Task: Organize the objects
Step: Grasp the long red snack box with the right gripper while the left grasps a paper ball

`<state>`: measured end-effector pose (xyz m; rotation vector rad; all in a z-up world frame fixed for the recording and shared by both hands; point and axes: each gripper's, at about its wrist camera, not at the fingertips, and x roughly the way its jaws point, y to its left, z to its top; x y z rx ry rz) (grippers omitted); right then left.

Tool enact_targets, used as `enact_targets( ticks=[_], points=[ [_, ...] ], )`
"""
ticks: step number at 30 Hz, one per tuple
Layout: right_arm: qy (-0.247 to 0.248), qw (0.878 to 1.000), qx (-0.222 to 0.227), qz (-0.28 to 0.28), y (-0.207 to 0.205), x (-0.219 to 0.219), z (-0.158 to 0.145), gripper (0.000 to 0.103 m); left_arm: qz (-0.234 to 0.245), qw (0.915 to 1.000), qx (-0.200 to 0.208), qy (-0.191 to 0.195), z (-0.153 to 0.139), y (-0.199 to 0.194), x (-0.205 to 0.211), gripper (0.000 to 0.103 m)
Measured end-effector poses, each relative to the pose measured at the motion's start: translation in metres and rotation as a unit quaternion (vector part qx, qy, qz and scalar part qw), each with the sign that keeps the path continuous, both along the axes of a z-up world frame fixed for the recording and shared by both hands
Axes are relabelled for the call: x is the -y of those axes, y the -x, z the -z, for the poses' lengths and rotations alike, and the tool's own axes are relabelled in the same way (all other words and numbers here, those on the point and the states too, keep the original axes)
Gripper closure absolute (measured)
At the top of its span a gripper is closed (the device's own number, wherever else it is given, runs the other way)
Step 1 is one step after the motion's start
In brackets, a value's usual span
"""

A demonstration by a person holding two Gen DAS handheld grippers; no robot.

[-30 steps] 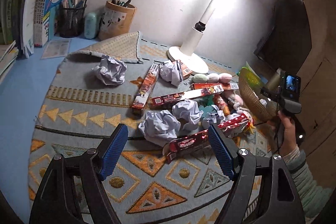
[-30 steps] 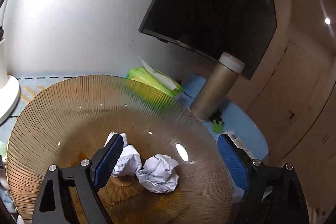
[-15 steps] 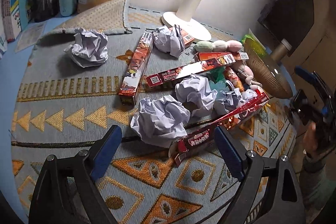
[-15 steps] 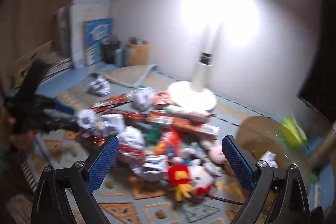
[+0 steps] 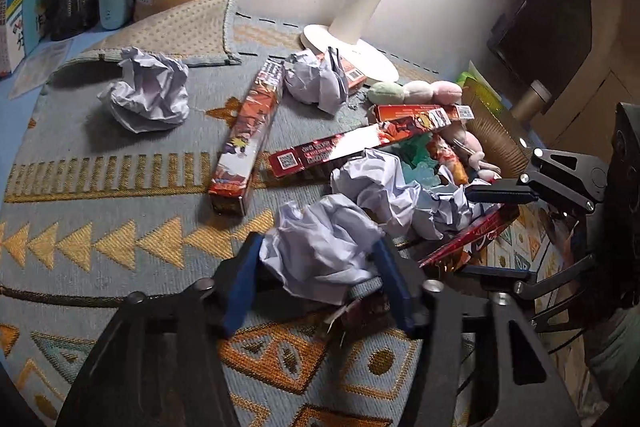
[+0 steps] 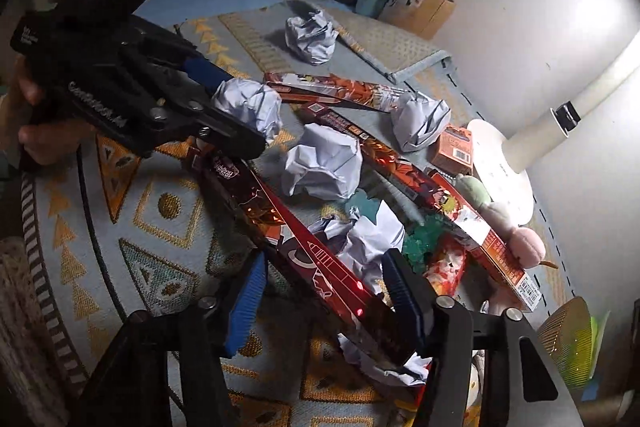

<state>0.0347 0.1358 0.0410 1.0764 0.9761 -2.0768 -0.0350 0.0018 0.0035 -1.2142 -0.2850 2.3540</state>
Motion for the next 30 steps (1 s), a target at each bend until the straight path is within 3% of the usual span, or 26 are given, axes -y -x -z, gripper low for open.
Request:
enact_targets(
  ticks=[3,8,13,17,19,20,22,25,28,30],
  points=[
    [-0.037,0.999,-0.022,-0.026,-0.023,0.007,0.0,0.073,-0.005,0.9999,-0.01,-0.013,-0.002,-0.005,0.004,0.056],
    [-0.033,0.999,0.008,-0.016,-0.057,0.007,0.001,0.083,-0.001,0.9966,-0.067,-0.049,-0.015,-0.024,0.012,0.056],
    [0.06,0.991,0.089,0.086,-0.074,-0.024,0.006,0.083,-0.006,0.996,-0.077,-0.046,-0.018,-0.028,0.012,0.056],
    [0.128,0.974,0.088,0.164,-0.08,-0.06,0.007,0.083,-0.012,0.9957,-0.086,-0.031,-0.019,-0.031,0.009,0.056],
    [0.159,0.965,0.105,0.182,-0.08,-0.069,0.01,0.078,-0.015,0.9956,-0.089,-0.024,-0.019,-0.031,0.009,0.055],
    [0.166,0.961,0.116,0.187,-0.079,-0.07,0.013,0.071,-0.015,0.9957,-0.089,-0.022,-0.018,-0.031,0.009,0.055],
    [0.168,0.959,0.124,0.191,-0.078,-0.066,0.02,0.047,-0.015,0.9958,-0.088,-0.02,-0.017,-0.031,0.009,0.055],
    [0.159,0.965,0.094,0.187,-0.081,-0.05,0.026,0.044,-0.016,0.996,-0.086,-0.022,-0.017,-0.03,0.01,0.055],
    [0.163,0.967,0.076,0.18,-0.085,-0.038,0.025,0.056,-0.02,0.9961,-0.082,-0.024,-0.015,-0.028,0.012,0.055],
    [0.168,0.968,0.07,0.173,-0.092,-0.034,0.024,0.074,-0.022,0.9961,-0.082,-0.024,-0.015,-0.029,0.012,0.055]
  ],
)
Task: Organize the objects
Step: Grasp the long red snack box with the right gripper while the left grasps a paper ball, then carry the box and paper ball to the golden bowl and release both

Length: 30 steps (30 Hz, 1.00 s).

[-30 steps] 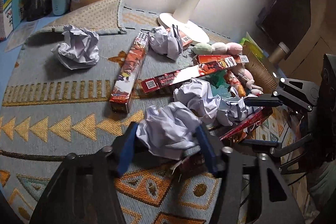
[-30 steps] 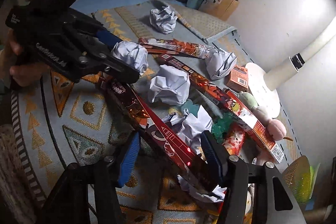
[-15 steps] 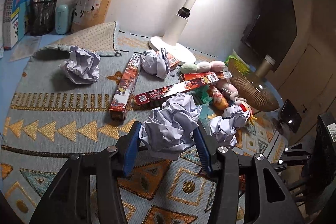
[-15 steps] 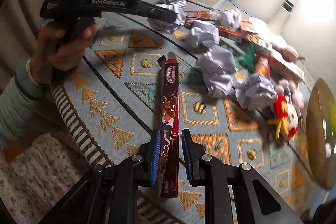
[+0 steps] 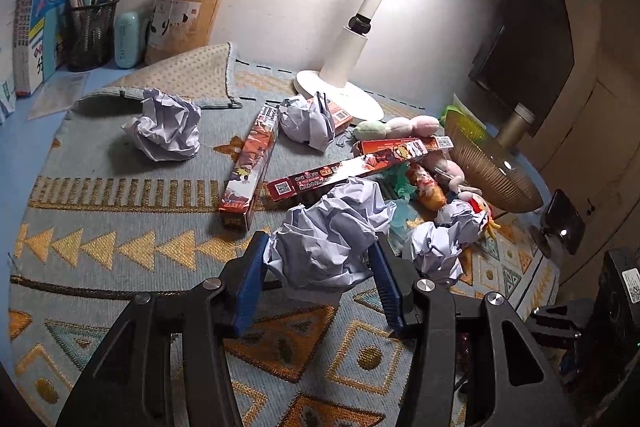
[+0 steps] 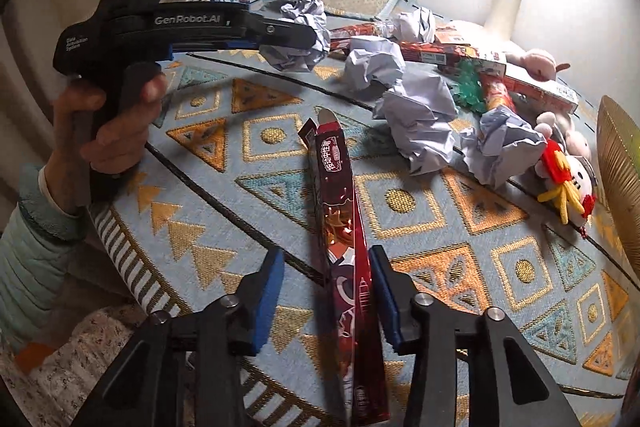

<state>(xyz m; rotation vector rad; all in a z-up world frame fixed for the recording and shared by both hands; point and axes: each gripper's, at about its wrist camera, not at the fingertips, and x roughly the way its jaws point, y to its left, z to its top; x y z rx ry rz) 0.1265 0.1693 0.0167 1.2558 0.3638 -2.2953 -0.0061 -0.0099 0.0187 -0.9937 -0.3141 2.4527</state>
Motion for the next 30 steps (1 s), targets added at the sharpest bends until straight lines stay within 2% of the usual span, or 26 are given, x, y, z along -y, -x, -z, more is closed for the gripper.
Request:
enact_targets(
  ticks=[1,2,7,10,12,16,18,20,22,26,28,30],
  points=[
    [0.005,1.0,-0.003,-0.003,-0.004,0.001,-0.001,0.085,0.0,1.0,-0.001,0.0,0.0,0.0,0.0,0.055],
    [0.018,1.0,-0.001,-0.006,-0.008,-0.001,-0.001,0.086,0.001,1.0,-0.002,0.002,0.0,-0.001,-0.001,0.055],
    [0.088,0.996,0.022,-0.004,-0.024,-0.009,0.0,0.086,-0.005,0.9999,-0.01,0.006,-0.003,-0.003,-0.002,0.055],
    [0.137,0.99,0.034,0.016,-0.027,-0.027,-0.006,0.086,-0.015,0.9999,0.006,0.003,-0.006,-0.001,-0.004,0.055],
    [0.159,0.987,0.022,0.033,-0.03,-0.045,-0.018,0.086,-0.011,0.9999,-0.004,-0.009,-0.021,-0.006,-0.01,0.055],
    [0.161,0.981,-0.035,0.101,-0.027,-0.09,-0.048,0.086,0.019,0.998,-0.057,-0.022,-0.07,-0.02,-0.043,0.055],
    [0.165,0.972,-0.06,0.16,-0.022,-0.12,-0.066,0.086,0.045,0.9958,-0.075,-0.026,-0.093,-0.021,-0.071,0.055],
    [0.183,0.957,-0.069,0.216,-0.015,-0.157,-0.085,0.086,0.068,0.9942,-0.079,-0.025,-0.109,-0.015,-0.106,0.055],
    [0.198,0.939,-0.098,0.262,-0.011,-0.196,-0.105,0.086,0.09,0.9931,-0.07,-0.029,-0.121,-0.003,-0.144,0.055],
    [0.195,0.906,-0.146,0.345,0.013,-0.251,-0.132,0.086,0.113,0.9913,-0.042,-0.052,-0.132,0.035,-0.21,0.055],
    [0.19,0.896,-0.161,0.367,0.027,-0.269,-0.139,0.086,0.122,0.9902,-0.037,-0.058,-0.13,0.05,-0.238,0.055],
    [0.166,0.898,-0.163,0.374,0.045,-0.276,-0.141,0.086,0.134,0.9888,-0.032,-0.057,-0.126,0.063,-0.263,0.051]
  ],
)
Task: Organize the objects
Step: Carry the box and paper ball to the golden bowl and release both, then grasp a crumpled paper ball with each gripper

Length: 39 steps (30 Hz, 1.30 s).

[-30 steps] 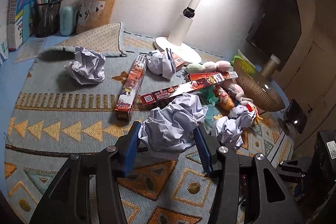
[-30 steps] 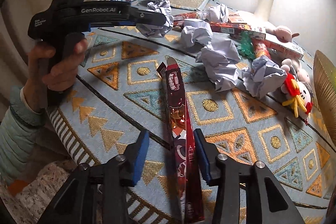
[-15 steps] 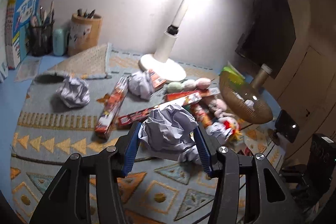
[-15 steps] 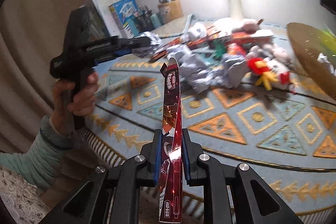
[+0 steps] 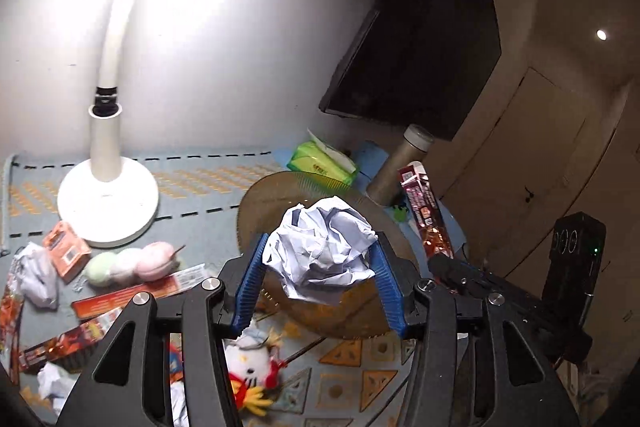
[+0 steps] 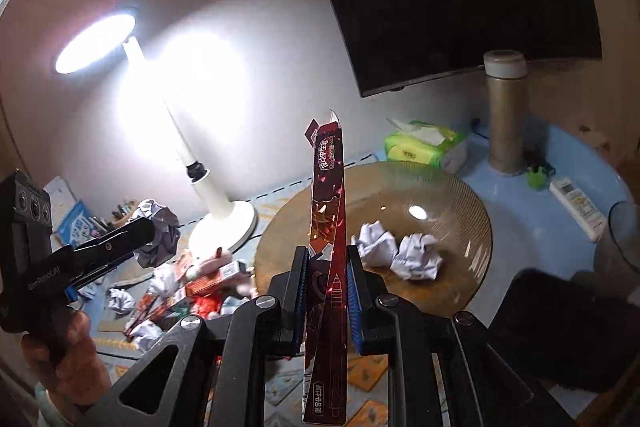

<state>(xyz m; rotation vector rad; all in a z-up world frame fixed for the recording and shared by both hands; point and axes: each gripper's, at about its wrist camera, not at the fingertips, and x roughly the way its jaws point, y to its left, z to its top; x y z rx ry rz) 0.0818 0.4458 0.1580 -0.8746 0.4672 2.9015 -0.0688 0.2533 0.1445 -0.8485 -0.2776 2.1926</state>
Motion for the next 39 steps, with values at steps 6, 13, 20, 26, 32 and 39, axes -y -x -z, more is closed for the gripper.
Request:
enact_targets(
  ticks=[6,13,20,26,32,39],
  points=[
    [-0.055,0.998,0.028,0.015,0.038,-0.011,0.015,0.068,-0.006,0.9998,0.017,0.002,0.022,0.021,-0.032,0.021],
    [-0.05,0.998,0.036,0.024,0.024,-0.018,0.032,0.058,-0.014,0.9997,0.008,0.02,0.025,0.005,0.006,0.021],
    [-0.053,0.998,0.011,-0.02,-0.003,0.022,0.007,0.058,-0.065,0.9954,-0.063,0.032,-0.014,-0.052,0.098,0.021],
    [-0.066,0.991,-0.016,-0.114,-0.019,0.099,-0.002,0.058,-0.156,0.9804,-0.112,0.045,-0.031,-0.107,0.187,0.002],
    [-0.056,0.98,-0.003,-0.189,-0.028,0.163,0.055,0.043,-0.244,0.9622,-0.071,0.097,0.027,-0.128,0.263,0.0],
    [-0.059,0.951,0.047,-0.3,-0.023,0.228,0.111,0.043,-0.293,0.9475,0.08,0.101,0.094,-0.082,0.322,0.001]
  ],
)
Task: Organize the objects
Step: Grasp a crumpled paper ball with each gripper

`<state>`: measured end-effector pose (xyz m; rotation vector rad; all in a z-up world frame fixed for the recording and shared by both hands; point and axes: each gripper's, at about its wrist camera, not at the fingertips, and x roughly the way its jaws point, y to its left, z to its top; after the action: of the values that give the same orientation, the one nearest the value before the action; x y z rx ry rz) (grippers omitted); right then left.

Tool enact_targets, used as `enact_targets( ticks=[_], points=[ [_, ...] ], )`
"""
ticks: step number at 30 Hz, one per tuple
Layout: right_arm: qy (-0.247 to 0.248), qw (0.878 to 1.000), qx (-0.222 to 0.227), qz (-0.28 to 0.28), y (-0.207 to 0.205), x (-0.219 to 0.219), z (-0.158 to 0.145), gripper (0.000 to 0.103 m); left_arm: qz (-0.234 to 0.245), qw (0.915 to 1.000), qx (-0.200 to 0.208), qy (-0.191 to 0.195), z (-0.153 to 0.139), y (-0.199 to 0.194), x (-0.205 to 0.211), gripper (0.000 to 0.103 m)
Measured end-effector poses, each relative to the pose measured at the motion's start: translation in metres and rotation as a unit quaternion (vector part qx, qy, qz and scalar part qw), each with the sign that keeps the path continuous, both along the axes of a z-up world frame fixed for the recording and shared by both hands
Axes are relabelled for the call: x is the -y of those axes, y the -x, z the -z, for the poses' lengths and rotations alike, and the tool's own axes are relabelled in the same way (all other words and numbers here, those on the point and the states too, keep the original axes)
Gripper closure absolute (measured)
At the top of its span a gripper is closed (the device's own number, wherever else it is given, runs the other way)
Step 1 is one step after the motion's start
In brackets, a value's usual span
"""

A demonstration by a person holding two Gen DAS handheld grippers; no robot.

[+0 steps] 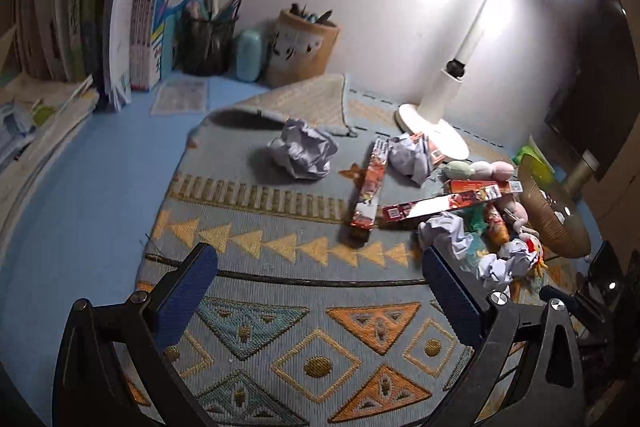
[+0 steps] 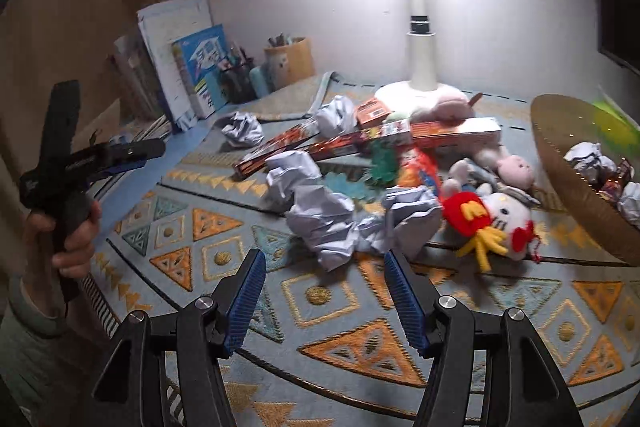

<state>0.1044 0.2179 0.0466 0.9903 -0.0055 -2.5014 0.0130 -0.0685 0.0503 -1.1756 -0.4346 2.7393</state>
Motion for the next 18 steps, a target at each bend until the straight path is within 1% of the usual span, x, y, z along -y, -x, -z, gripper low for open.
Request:
enact_targets(
  ticks=[2,4,7,9,12,15,18],
  points=[
    [0.0,1.0,0.015,-0.016,0.005,0.01,0.008,0.043,0.001,0.9992,0.03,-0.026,0.008,0.019,0.006,0.001],
    [0.006,0.999,0.042,-0.022,0.014,0.014,0.017,0.043,0.0,0.9984,0.042,-0.038,0.013,0.038,0.008,0.001],
    [0.038,0.995,0.092,-0.023,0.028,0.01,0.032,0.043,-0.011,0.9977,0.055,-0.037,0.018,0.067,0.004,0.001],
    [0.048,0.992,0.116,-0.011,0.036,0.006,0.038,0.043,-0.026,0.9976,0.057,-0.03,0.024,0.087,0.003,0.001],
    [0.064,0.99,0.129,-0.007,0.044,0.002,0.038,0.043,-0.037,0.9976,0.052,-0.026,0.029,0.109,0.001,0.001],
    [0.044,0.991,0.129,0.007,0.055,0.009,0.036,0.043,-0.032,0.9971,0.056,-0.042,0.035,0.123,-0.001,0.001],
    [0.018,0.992,0.119,0.029,0.068,0.017,0.035,0.043,-0.009,0.9989,0.041,-0.019,0.034,0.125,-0.013,0.001]
  ],
)
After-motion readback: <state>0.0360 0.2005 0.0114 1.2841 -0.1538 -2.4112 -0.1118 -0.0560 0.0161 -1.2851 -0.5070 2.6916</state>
